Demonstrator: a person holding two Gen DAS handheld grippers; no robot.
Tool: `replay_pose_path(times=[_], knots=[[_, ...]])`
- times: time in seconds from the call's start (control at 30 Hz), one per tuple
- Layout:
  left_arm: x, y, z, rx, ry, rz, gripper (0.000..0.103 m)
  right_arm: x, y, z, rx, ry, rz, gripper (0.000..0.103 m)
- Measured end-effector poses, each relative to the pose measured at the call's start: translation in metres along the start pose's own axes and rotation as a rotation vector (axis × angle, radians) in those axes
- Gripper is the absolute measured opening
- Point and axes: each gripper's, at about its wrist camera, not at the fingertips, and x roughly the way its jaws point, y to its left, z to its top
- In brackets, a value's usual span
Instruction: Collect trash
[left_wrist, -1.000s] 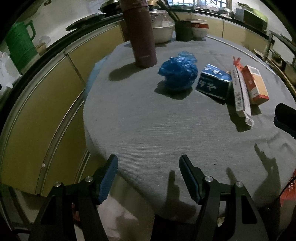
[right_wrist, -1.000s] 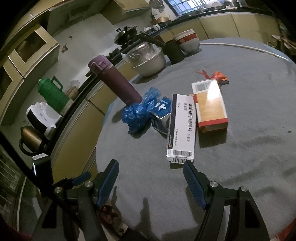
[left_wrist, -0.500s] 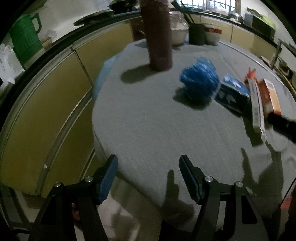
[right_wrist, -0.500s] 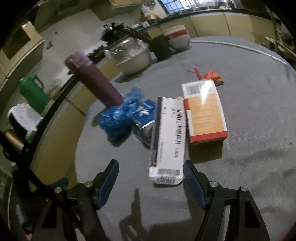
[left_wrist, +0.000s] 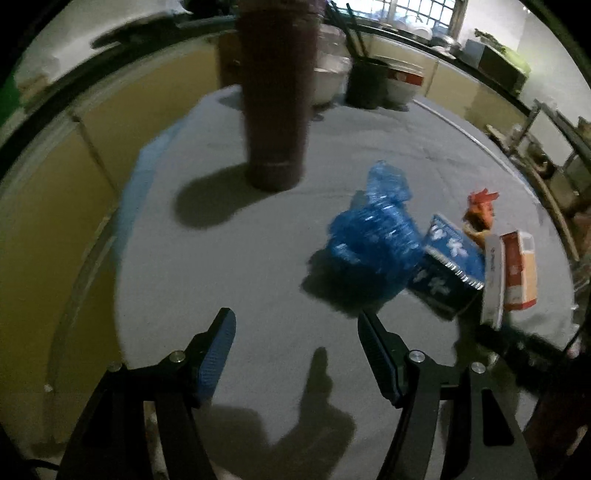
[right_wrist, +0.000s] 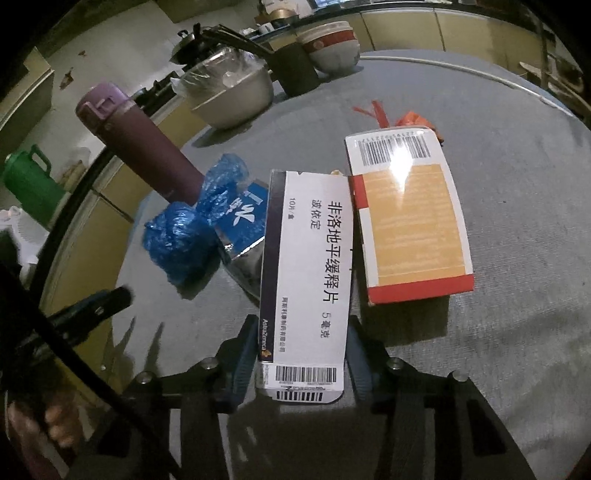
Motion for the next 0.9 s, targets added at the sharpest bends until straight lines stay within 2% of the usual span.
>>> replay_pose_path(times=[0.03, 0.1, 0.17, 0.3, 0.53, 0.57, 0.6, 0.67, 0.8, 0.9], knots=[[0.004, -0.003, 0.005, 0.004, 0.004, -0.034, 0.069, -0.003, -0.001, -0.001, -0.008, -0.005, 0.007, 0.049], [0.005, -0.007, 0.011, 0.002, 0.002, -0.053, 0.069, -0.007, -0.002, -0.004, -0.016, -0.010, 0.019, 0.049], [0.003, -0.012, 0.018, 0.002, -0.028, -0.085, 0.069, -0.013, -0.005, -0.008, -0.018, -0.015, 0.043, 0.049], [0.007, -0.023, 0.033, 0.007, -0.071, -0.112, 0.076, -0.026, -0.008, -0.017, -0.030, -0.027, 0.073, 0.049], [0.039, -0.038, 0.047, 0.029, -0.036, -0.113, 0.076, -0.051, -0.020, -0.030, -0.010, -0.056, 0.123, 0.049], [0.043, -0.040, 0.049, 0.021, -0.033, -0.133, 0.072, -0.056, -0.023, -0.031, -0.004, -0.063, 0.126, 0.049], [0.047, -0.041, 0.047, 0.012, -0.024, -0.158, 0.064, -0.058, -0.025, -0.031, 0.002, -0.068, 0.130, 0.049], [0.047, -0.041, 0.044, -0.003, -0.033, -0.163, 0.062, -0.065, -0.031, -0.032, 0.013, -0.082, 0.135, 0.049], [0.034, -0.043, 0.035, -0.004, -0.049, -0.169, 0.050, -0.078, -0.039, -0.035, 0.022, -0.111, 0.143, 0.049], [0.018, -0.042, 0.026, -0.006, -0.082, -0.155, 0.047, -0.090, -0.044, -0.040, 0.025, -0.139, 0.147, 0.049]])
